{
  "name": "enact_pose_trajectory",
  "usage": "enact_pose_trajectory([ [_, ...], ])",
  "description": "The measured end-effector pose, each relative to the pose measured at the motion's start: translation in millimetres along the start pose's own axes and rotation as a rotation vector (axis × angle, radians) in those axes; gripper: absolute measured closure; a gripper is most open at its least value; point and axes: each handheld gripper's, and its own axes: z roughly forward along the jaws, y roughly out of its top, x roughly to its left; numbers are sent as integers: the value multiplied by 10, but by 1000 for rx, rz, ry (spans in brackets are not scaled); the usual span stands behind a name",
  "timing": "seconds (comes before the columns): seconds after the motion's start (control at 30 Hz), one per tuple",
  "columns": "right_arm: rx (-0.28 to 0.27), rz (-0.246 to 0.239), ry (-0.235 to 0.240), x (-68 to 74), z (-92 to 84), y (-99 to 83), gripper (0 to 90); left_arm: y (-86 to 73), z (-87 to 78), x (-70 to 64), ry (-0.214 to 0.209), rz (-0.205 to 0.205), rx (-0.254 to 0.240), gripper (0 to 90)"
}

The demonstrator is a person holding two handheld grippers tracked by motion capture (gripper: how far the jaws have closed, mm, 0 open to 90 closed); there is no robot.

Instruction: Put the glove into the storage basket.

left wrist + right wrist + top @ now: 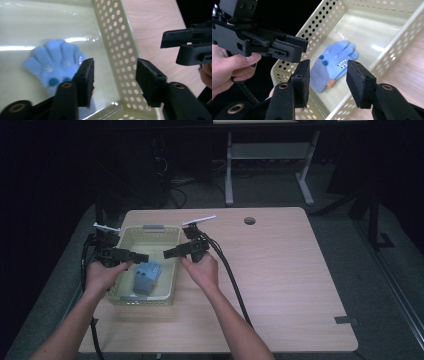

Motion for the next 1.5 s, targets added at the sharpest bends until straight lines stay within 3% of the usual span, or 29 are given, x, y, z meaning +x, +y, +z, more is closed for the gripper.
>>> enact_pose_trajectory([
  [0.37, -46, 15, 0, -144, -313, -37, 436, 24, 140, -244, -56, 46, -34, 412],
  [0.5, -59, 21, -4, -215, -414, -53, 400, 26, 175, -312, -79, 45, -50, 385],
  [1.07, -104, 61, -27, -468, -825, -136, 345, 87, 216, -584, -153, 89, -114, 334],
  [1.5, -134, 92, -62, -688, -1153, -306, 345, 84, 415, -790, -186, 130, -78, 312],
])
